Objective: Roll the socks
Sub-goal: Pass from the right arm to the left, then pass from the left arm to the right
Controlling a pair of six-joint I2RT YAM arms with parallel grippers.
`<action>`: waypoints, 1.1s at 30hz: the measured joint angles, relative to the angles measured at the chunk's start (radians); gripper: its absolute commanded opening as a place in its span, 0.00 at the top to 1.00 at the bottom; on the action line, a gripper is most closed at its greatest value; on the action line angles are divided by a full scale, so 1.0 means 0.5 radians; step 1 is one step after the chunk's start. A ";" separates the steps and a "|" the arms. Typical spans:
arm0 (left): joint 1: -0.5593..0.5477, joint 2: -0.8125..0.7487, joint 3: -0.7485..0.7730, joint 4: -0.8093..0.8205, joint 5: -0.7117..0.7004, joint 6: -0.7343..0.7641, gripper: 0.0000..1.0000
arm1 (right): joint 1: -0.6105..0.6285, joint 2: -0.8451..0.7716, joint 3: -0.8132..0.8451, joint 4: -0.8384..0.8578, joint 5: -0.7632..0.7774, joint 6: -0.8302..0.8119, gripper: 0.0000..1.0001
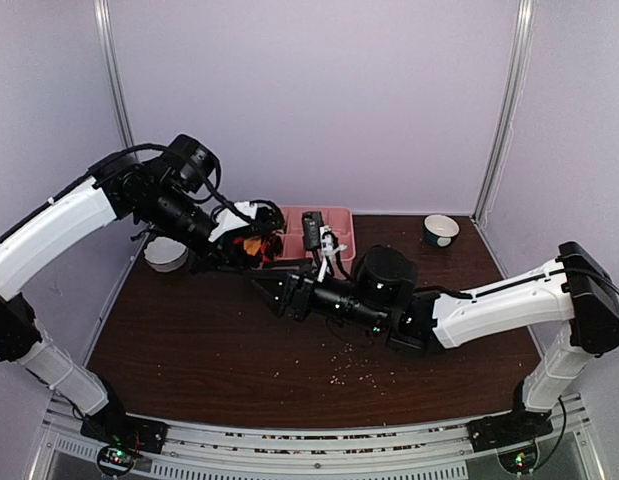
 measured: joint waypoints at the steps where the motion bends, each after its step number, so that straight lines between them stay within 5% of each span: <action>1: 0.002 0.040 0.041 -0.072 0.098 0.013 1.00 | 0.000 -0.027 -0.020 0.009 -0.053 -0.087 0.26; 12: 0.002 0.183 0.161 -0.507 0.591 0.107 1.00 | 0.000 -0.226 0.156 -0.279 -0.134 -0.631 0.39; 17: 0.003 0.201 0.226 -0.591 0.640 0.126 1.00 | -0.002 -0.208 0.192 -0.337 -0.168 -0.650 0.34; 24: 0.008 0.226 0.233 -0.632 0.649 0.132 1.00 | -0.002 -0.177 0.191 -0.340 -0.239 -0.636 0.58; 29: 0.028 0.230 0.257 -0.639 0.646 0.131 1.00 | -0.011 -0.172 0.193 -0.363 -0.256 -0.609 0.58; 31: 0.036 0.230 0.257 -0.640 0.642 0.131 1.00 | -0.016 -0.172 0.193 -0.386 -0.258 -0.597 0.73; 33: 0.042 0.230 0.257 -0.641 0.636 0.130 1.00 | -0.021 -0.172 0.194 -0.407 -0.263 -0.588 1.00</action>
